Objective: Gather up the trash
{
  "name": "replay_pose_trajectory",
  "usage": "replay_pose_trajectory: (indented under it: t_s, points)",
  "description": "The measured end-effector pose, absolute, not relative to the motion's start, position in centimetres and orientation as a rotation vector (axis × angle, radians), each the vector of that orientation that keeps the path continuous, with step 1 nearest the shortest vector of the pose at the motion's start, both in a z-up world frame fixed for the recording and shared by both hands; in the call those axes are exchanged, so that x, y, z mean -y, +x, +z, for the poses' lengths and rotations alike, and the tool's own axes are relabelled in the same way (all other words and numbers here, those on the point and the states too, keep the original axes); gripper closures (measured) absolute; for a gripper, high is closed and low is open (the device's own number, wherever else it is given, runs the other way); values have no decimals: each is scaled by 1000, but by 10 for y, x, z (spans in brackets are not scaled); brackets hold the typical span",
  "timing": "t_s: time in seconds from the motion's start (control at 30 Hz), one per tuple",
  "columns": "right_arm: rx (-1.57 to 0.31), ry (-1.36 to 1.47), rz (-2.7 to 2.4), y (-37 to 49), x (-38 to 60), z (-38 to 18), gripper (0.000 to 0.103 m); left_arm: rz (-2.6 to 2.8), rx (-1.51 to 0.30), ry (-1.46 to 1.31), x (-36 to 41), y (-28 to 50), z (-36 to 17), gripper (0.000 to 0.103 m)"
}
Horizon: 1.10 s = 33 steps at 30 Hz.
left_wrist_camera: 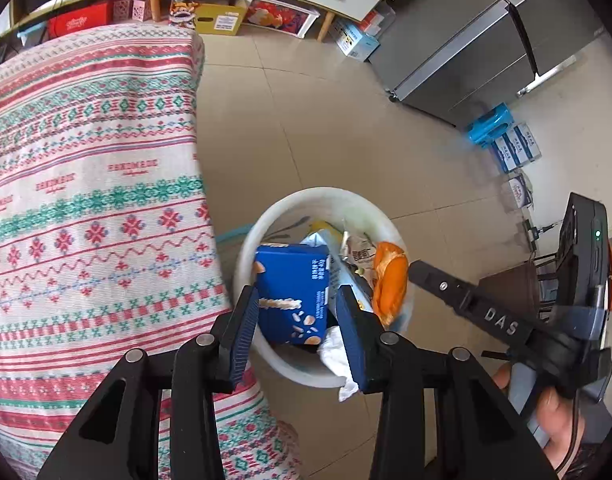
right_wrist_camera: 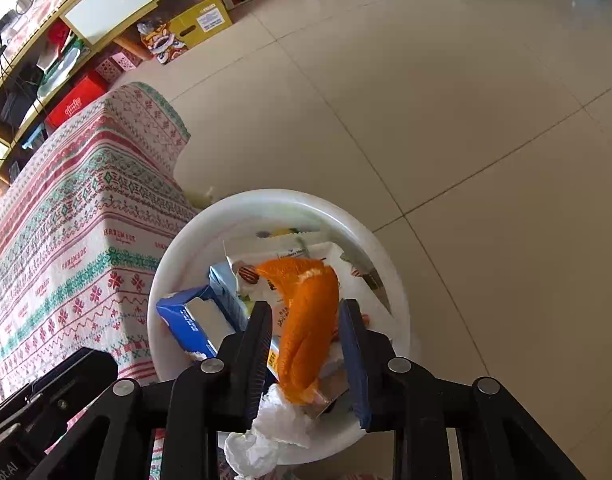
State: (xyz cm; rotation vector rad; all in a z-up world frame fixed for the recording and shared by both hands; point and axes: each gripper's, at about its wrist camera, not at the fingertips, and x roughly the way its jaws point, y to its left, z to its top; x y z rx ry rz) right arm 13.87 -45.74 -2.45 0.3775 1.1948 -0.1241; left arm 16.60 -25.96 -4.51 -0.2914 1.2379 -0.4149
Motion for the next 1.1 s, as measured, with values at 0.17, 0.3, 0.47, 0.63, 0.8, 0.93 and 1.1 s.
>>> replay_pose_trajectory:
  t_s: [0.17, 0.3, 0.47, 0.63, 0.8, 0.93, 1.1]
  points:
    - [-1160, 391, -140, 131, 462, -17, 63, -374, -1215, -219, 235, 145, -43, 61]
    - [-1137, 376, -124, 128, 451, -8, 63, -346, -1190, -146, 212, 122, -38, 61]
    - [-1096, 386, -84, 117, 426, 5, 57, -333, -1152, -90, 188, 99, -27, 50]
    - [-1049, 287, -66, 96, 375, 14, 50, -340, -1075, -63, 171, 69, -14, 32]
    - [-943, 248, -119, 52, 348, 26, 40, -322, -1077, -116, 153, 53, -19, 30]
    - [-893, 234, -121, 14, 330, 25, 29, -279, -1022, -62, 148, 38, -10, 29]
    - [-868, 228, -138, -21, 319, 17, 27, -239, -972, -45, 138, 20, 2, 23]
